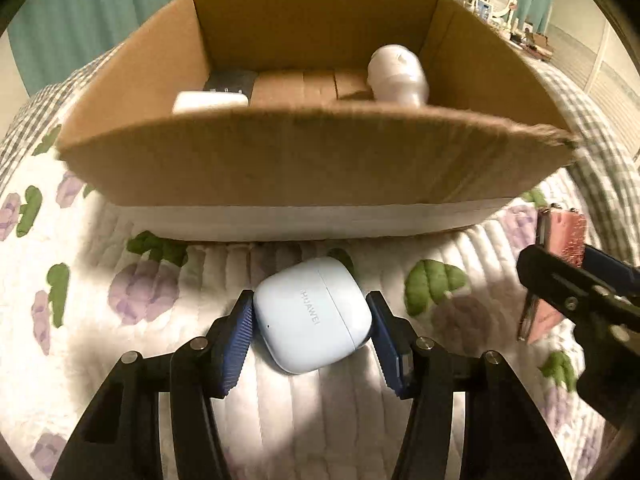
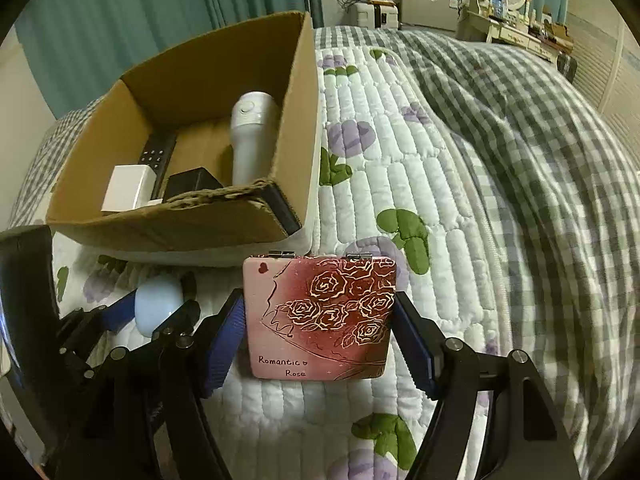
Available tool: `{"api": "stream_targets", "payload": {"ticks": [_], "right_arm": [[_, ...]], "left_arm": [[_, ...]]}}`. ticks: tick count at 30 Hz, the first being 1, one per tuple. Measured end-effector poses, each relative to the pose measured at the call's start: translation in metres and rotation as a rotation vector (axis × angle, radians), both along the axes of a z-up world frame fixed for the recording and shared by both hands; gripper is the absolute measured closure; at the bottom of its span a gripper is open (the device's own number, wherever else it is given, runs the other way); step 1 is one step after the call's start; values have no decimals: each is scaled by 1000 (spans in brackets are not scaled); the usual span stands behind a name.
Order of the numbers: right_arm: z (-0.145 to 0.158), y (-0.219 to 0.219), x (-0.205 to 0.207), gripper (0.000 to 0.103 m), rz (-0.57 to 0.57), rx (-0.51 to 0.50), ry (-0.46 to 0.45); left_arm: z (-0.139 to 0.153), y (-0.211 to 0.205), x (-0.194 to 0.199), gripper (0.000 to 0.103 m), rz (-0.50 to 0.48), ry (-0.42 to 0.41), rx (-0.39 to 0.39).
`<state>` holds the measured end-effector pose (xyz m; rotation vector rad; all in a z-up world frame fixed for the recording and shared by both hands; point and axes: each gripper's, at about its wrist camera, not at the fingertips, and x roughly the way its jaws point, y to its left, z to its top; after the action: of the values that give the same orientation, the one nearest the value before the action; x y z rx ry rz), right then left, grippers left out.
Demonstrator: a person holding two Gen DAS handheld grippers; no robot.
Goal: Organize rigid objects
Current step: 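Grasp the pale blue earbud case with the left gripper while the right lifts the compact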
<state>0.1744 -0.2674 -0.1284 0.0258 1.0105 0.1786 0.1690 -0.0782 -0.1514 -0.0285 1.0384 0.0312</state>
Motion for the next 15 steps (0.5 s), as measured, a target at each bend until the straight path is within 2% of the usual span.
{"api": "stream_targets", "payload": {"ticks": [4,9,13,15], "right_arm": [[13,3,-11,32,16,18,-8],[46,14,-28,32,63,5,-66],[74,8,-38,32,72,70,-90],[98,5,-44,32,70,104,-105]], "left_arm": [[31,1,-21,47,-36,-41,-3],[68,5,-45,47,-68,-110,-16],[101,13,-59,47,-83,-163,-3],[118,16,-64,47,-90,-196,16]]}}
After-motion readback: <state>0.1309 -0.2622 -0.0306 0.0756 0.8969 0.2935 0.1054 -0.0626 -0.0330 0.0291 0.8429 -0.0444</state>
